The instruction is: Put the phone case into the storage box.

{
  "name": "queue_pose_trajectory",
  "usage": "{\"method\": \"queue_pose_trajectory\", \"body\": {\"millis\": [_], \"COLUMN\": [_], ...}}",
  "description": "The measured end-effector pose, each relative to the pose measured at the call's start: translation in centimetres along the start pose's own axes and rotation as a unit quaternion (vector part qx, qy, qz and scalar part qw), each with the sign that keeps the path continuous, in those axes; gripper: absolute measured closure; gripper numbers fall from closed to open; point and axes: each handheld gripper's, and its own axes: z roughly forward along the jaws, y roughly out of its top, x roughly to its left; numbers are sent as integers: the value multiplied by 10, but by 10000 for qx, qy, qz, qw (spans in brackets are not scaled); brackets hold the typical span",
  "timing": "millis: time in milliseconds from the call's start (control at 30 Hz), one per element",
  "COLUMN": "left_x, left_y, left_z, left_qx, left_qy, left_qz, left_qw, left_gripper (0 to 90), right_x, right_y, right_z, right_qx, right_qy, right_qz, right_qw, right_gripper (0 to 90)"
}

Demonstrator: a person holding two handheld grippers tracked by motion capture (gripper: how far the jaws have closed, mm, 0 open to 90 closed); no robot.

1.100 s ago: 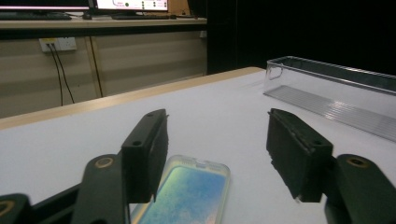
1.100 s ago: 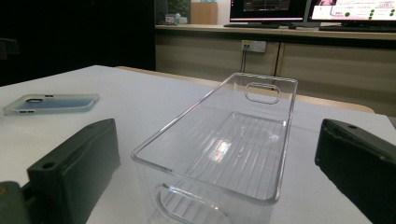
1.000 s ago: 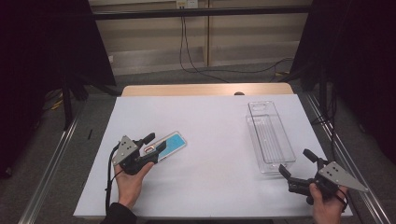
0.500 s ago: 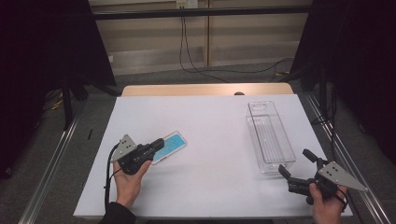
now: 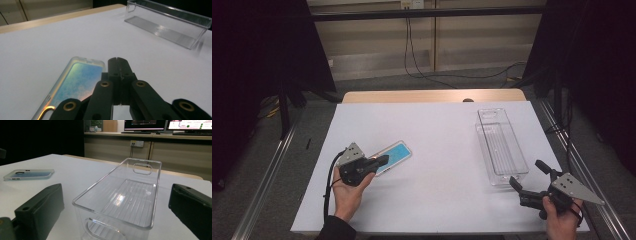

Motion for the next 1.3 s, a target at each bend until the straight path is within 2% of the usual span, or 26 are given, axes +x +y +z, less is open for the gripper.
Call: {"method": "queue_pose_trajectory", "body": {"millis": [233, 300, 500, 667, 733, 800, 933, 1000, 1033, 1300], "left_x": [6, 5, 7, 5, 4, 3, 3, 2, 1, 2], "left_y": [8, 7, 6, 2, 1, 0, -7, -11, -12, -19], "left_z": [7, 10, 7, 12, 13, 15, 17, 17, 16, 20], "left_qx": [324, 418, 726, 1028, 1157, 1251, 1489, 1614, 1662, 1887], "left_qy": [-4, -59, 8, -124, -120, -133, -174, -72, -93, -74], "left_qz": [-51, -189, -235, -225, -112, -108, -220, -278, -285, -269], "left_qw": [9995, 9989, 9971, 9944, 9931, 9920, 9885, 9865, 9856, 9816], "left_gripper": [900, 900, 900, 900, 900, 900, 900, 900, 900, 900], "right_x": [0, 1, 1, 1, 0, 0, 0, 0, 0, 1], "right_y": [0, 0, 0, -1, -1, -1, -1, -1, -1, 0], "right_z": [0, 0, 0, 0, 0, 0, -1, -1, -1, -1], "right_qx": [-3, 23, 18, 22, 24, 22, 17, 12, 14, 11], "right_qy": [-26, 9, 47, 50, 45, 44, 33, 27, 21, 51], "right_qz": [-5, -30, -16, -15, -15, -8, -5, 4, 9, -53], "right_qw": [10000, 10000, 10000, 10000, 10000, 10000, 10000, 10000, 10000, 10000], "right_gripper": [0, 0, 0, 0, 0, 0, 0, 0, 0, 0]}}
